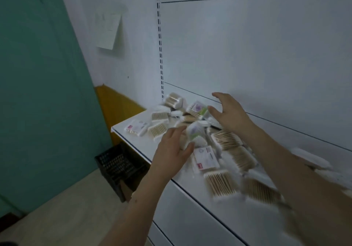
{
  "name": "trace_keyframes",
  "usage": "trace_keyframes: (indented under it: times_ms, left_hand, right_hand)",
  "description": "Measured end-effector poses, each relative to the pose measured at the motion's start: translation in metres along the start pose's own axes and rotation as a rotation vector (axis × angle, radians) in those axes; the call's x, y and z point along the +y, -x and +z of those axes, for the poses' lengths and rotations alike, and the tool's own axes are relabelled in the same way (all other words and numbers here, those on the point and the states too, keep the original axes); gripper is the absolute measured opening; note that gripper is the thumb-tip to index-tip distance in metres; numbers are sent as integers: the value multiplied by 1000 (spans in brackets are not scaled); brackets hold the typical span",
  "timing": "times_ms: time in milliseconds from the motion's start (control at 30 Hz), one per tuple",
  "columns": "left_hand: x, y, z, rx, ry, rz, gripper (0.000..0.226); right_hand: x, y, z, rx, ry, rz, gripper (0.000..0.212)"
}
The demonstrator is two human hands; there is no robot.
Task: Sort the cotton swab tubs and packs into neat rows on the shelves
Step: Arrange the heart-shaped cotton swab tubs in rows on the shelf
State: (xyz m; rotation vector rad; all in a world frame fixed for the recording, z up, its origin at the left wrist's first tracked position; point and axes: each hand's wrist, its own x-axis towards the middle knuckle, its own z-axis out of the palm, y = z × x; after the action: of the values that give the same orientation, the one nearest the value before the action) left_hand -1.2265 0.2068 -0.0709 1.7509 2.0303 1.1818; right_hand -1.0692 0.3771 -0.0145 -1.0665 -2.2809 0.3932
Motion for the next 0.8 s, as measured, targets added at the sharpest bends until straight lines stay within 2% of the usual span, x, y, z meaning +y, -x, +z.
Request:
trace_keyframes:
  times_ms: [133,267,400,600,700,800]
  left_hand:
    - [-25,-45,0,-55,39,78,61]
    - [-45,-78,14,-218,16,151,80]
    - [-62,-93,23,-351,-24,234,90]
    - [-68,-89,18,-289,22,375,80]
    - [-67,-88,17,-283,72,381,74]
    - [-67,-88,16,-275,157,344,67]
  right_hand:
    - [-3,-36,25,-40,93,34,62]
    - [-6,-68,50,-158,246,26,70]
    - [9,-76,74,-266,444,-73,80]
    - [18,-79,82,-193,505,-128,83]
    - [12,-74,76,-162,403,-104,82]
    - [-1,-69,59,-26,267,-90,79]
